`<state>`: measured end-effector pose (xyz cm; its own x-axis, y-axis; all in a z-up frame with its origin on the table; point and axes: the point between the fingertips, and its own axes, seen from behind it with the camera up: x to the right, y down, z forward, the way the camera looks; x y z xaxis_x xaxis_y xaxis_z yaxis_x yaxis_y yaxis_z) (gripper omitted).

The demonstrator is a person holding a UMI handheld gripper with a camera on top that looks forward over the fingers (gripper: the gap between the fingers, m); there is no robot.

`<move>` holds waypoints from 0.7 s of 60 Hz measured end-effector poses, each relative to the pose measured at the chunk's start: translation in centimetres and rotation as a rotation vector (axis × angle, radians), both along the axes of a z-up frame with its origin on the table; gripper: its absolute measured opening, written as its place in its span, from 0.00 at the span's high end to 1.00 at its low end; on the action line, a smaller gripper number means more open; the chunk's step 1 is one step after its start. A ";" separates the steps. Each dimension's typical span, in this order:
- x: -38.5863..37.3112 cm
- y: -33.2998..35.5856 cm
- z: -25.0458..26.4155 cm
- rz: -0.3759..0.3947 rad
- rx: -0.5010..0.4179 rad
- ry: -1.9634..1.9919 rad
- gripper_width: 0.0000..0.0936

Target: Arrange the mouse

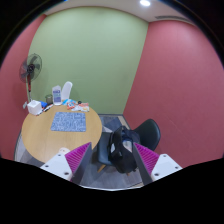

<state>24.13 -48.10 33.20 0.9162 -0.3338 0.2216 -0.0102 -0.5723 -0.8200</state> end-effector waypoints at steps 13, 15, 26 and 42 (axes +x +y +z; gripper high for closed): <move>-2.8 -1.4 -2.4 -0.027 -0.011 0.004 0.11; -3.3 -1.6 -3.1 -0.033 -0.010 0.010 0.11; -7.2 -2.9 -10.1 -0.017 -0.039 0.077 0.11; -12.2 2.3 -21.1 0.094 -0.101 0.147 0.11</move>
